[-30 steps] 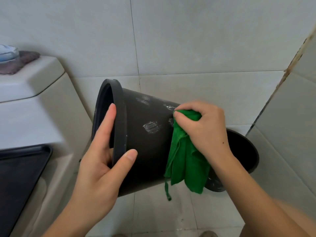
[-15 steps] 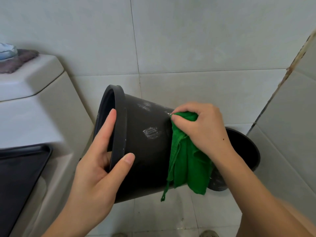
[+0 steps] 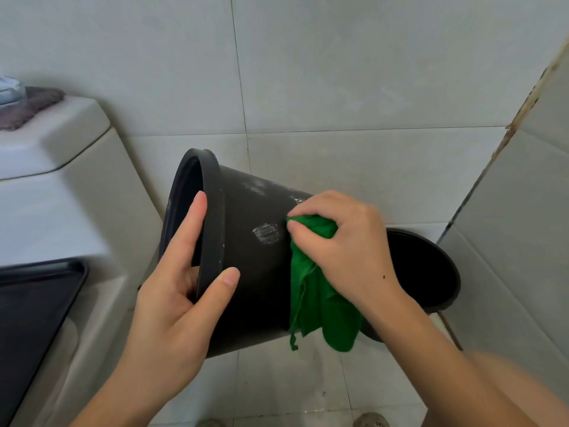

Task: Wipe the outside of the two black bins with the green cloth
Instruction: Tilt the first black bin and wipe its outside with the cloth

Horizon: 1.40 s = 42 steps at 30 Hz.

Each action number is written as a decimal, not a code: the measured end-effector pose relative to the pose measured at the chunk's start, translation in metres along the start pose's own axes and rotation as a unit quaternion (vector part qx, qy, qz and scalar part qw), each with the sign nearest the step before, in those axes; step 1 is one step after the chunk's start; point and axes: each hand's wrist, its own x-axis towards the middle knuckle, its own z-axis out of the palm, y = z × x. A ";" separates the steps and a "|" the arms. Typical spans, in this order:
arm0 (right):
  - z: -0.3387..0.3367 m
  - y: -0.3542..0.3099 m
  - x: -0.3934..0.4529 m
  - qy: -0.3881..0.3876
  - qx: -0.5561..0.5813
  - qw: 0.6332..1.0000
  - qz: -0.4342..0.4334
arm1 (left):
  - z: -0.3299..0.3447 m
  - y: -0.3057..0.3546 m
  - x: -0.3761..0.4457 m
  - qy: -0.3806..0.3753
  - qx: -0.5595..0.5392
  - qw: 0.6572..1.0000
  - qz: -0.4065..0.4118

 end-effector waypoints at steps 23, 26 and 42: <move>0.020 -0.013 -0.005 0.060 0.016 0.996 -0.062 | 0.002 -0.018 -0.006 -0.059 0.037 0.997 0.027; 0.025 -0.025 -0.022 0.038 0.030 0.990 -0.133 | -0.001 -0.017 -0.005 -0.045 0.029 0.998 0.028; 0.022 -0.020 -0.009 0.030 -0.019 0.991 -0.125 | 0.007 -0.011 -0.005 0.024 0.036 0.999 0.009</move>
